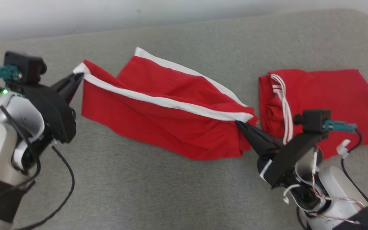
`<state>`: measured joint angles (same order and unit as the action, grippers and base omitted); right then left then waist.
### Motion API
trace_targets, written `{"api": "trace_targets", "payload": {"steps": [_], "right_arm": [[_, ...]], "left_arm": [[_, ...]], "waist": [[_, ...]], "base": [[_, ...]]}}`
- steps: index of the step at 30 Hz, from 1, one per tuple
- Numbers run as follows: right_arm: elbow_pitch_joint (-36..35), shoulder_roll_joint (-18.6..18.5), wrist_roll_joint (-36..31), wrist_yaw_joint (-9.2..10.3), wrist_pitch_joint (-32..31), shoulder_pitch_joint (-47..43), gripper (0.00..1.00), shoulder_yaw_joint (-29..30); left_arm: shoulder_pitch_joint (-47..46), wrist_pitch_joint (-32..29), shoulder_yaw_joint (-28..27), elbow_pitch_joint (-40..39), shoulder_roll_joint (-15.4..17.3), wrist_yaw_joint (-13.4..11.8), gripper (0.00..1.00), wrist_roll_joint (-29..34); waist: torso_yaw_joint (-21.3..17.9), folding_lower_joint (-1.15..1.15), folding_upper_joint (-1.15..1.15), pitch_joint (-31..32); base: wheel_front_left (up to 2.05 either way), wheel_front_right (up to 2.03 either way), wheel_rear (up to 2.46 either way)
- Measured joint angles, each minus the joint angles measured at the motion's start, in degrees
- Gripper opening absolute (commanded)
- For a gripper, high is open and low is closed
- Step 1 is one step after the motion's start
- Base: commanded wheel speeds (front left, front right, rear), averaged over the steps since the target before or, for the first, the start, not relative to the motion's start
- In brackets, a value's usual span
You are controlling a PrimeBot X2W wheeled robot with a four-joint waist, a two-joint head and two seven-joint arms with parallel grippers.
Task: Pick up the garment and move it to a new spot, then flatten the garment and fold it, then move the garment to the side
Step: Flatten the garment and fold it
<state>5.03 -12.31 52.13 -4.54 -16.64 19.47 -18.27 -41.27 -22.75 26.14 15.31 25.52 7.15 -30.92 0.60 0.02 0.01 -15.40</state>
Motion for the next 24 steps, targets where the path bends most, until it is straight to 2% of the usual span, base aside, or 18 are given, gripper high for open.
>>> {"api": "trace_targets", "payload": {"steps": [9, 17, 24], "right_arm": [[5.1, 3.5, 1.9, 0.44, 0.0, 4.2, 0.00, 0.2], [8.5, 6.0, 3.5, 0.09, 0.0, 7.2, 0.00, -0.4], [11.9, 6.9, 4.3, 0.00, 0.8, 10.9, 0.00, -0.4]], "left_arm": [[-7.8, -0.5, 4.5, 5.7, 1.5, 0.0, 0.00, -2.4], [-12.3, -0.3, 8.2, 10.8, 3.6, 0.0, 0.00, -3.5], [-16.7, 1.2, 11.9, 13.9, 3.2, 0.0, 0.00, -4.0]], "waist": [[-5.2, -0.01, 0.00, -3.5], [-9.1, -0.01, 0.00, -5.9], [-11.4, -0.01, 0.00, -7.9]], "base": [[0.00, 0.00, 0.00], [0.00, 0.00, 0.00], [0.00, 0.00, 0.00]]}}
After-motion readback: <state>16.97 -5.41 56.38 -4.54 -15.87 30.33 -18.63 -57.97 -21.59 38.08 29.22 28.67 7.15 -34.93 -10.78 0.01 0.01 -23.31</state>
